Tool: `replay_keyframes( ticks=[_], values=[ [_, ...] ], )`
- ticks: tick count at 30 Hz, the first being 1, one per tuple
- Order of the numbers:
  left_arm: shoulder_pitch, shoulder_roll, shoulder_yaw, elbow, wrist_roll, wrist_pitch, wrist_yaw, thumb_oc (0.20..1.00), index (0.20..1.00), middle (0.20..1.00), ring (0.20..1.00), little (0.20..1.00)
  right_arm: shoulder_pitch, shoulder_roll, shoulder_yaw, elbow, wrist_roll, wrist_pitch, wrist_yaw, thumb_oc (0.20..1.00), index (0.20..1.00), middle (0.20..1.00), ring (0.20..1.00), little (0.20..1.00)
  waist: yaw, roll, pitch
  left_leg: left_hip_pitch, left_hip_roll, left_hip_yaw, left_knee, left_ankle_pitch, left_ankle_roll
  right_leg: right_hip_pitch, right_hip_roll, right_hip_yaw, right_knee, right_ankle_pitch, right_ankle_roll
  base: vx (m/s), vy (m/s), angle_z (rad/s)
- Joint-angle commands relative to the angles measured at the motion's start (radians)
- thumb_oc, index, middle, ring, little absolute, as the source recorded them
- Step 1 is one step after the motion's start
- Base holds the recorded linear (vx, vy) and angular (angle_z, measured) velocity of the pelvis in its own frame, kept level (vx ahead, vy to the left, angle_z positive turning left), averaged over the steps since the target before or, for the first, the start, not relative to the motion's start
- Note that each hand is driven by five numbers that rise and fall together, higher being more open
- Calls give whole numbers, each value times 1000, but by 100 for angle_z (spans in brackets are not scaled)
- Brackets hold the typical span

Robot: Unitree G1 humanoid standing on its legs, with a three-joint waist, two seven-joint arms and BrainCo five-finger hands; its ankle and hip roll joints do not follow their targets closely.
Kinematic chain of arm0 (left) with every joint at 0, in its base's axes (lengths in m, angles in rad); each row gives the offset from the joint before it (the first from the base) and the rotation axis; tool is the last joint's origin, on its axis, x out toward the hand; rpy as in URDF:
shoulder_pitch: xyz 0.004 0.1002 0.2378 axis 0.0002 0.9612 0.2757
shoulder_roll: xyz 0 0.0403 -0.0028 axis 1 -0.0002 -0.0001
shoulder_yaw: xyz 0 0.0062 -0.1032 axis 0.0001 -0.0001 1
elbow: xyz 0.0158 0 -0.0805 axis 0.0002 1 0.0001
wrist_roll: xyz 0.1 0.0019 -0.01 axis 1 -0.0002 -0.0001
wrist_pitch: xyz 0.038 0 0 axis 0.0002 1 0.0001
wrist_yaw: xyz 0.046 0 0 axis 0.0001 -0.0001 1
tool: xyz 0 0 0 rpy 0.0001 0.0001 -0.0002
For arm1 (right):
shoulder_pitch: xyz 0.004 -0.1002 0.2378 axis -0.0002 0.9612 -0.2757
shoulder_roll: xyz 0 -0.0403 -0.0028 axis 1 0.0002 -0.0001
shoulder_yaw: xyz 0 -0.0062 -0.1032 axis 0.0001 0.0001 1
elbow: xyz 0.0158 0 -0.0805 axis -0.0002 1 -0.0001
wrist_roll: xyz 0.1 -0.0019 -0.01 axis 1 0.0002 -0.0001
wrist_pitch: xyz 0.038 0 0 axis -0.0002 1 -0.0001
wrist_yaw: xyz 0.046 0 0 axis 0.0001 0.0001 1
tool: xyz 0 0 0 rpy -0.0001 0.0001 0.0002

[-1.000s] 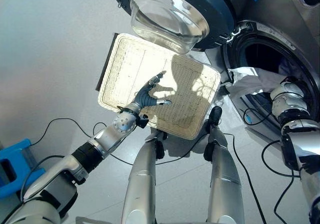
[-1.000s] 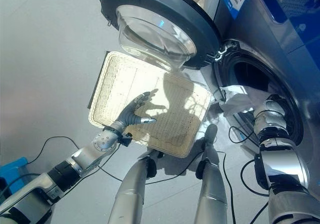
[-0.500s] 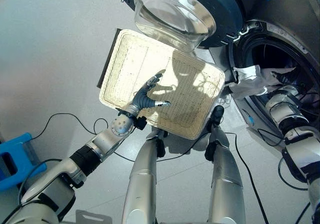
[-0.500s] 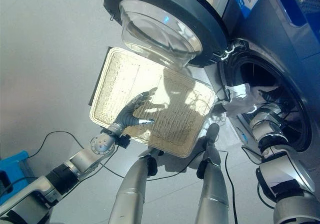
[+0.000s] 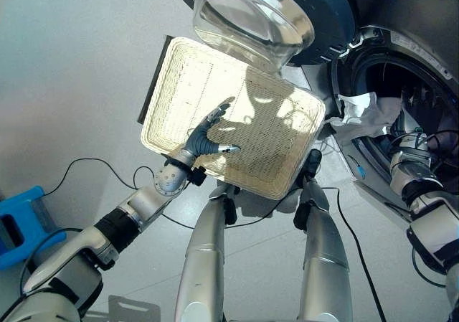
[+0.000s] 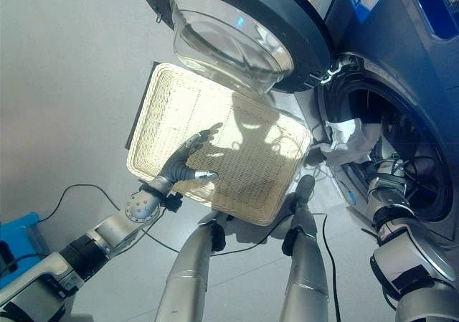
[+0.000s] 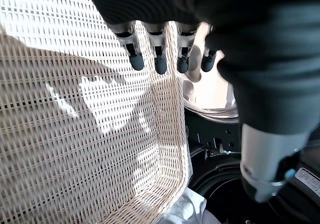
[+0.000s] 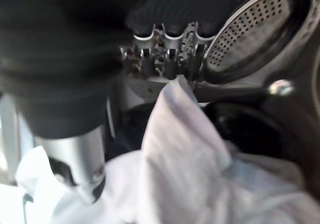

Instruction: Put the clothes into the washing machine.

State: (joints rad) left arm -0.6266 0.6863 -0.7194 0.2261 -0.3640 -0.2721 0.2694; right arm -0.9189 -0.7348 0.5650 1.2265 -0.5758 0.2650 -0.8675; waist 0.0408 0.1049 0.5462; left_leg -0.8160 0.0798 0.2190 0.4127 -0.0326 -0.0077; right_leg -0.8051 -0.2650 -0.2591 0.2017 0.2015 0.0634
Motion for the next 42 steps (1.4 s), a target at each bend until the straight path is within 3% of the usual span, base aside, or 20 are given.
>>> replay_keyframes(
  ticks=[1,4,5,13,17,24,27,35,42],
  values=[
    [37,-21,40,-55,54,-34,13,1000,1000,1000,1000,1000,-25,-93,24,-1,-57,35,18,1000,1000,1000,1000,1000,7,55,-26,56,-39,54,-125,12,-46,-22,-4,-68,151,-130,110,0,0,0],
    [33,-26,43,-58,57,-27,10,1000,1000,1000,1000,1000,-38,-91,40,-6,-103,24,60,1000,1000,1000,1000,1000,9,56,-26,50,-40,52,-122,13,-47,-28,-7,-70,153,-128,111,0,0,0],
    [29,-27,44,-52,57,-34,9,1000,1000,1000,1000,1000,-50,-96,65,-6,-147,18,116,1000,1000,1000,1000,1000,10,56,-26,42,-40,52,-120,15,-49,-33,-11,-71,149,-125,111,0,0,0],
    [6,-29,51,-54,48,-53,3,1000,1000,1000,1000,1000,-94,-86,139,14,-154,4,331,1000,1000,1000,1000,1000,18,69,-26,8,-41,51,-122,29,-55,-70,-23,-70,145,-110,110,-3,-5,1],
    [7,-46,57,-67,68,-68,0,1000,1000,1000,1000,1000,-98,-71,149,40,-156,-33,383,1000,1000,1000,1000,1000,23,83,-26,-18,-45,48,-114,30,-57,-101,-33,-66,150,-103,110,-2,-2,1],
    [-12,-72,65,-81,70,-87,22,1000,1000,1000,1000,1000,-125,-55,160,52,-139,-33,437,1000,1000,1000,1000,1000,26,102,-26,-62,-51,53,-96,27,-58,-148,-47,-56,157,-96,113,-2,3,2],
    [-12,-89,83,-89,45,-114,26,1000,1000,1000,1000,1000,-140,-51,157,58,-109,-7,490,1000,1000,1000,1000,1000,26,114,-26,-92,-51,58,-75,19,-58,-185,-57,-46,178,-101,111,-12,27,6],
    [-5,-125,111,-132,63,-101,28,1000,1000,1000,1000,1000,-150,-42,131,104,-33,58,574,1000,1000,1000,1000,1000,34,136,-26,-142,-49,55,-33,1,-58,-246,-85,-32,224,-110,109,0,1,2],
    [8,-130,129,-168,62,-104,37,1000,1000,1000,1000,1000,-172,-60,125,133,-177,161,646,1000,1000,1000,1000,1000,41,148,-26,-164,-40,60,-7,-9,-60,-274,-106,-33,249,-115,111,-1,-7,3]
  ],
)
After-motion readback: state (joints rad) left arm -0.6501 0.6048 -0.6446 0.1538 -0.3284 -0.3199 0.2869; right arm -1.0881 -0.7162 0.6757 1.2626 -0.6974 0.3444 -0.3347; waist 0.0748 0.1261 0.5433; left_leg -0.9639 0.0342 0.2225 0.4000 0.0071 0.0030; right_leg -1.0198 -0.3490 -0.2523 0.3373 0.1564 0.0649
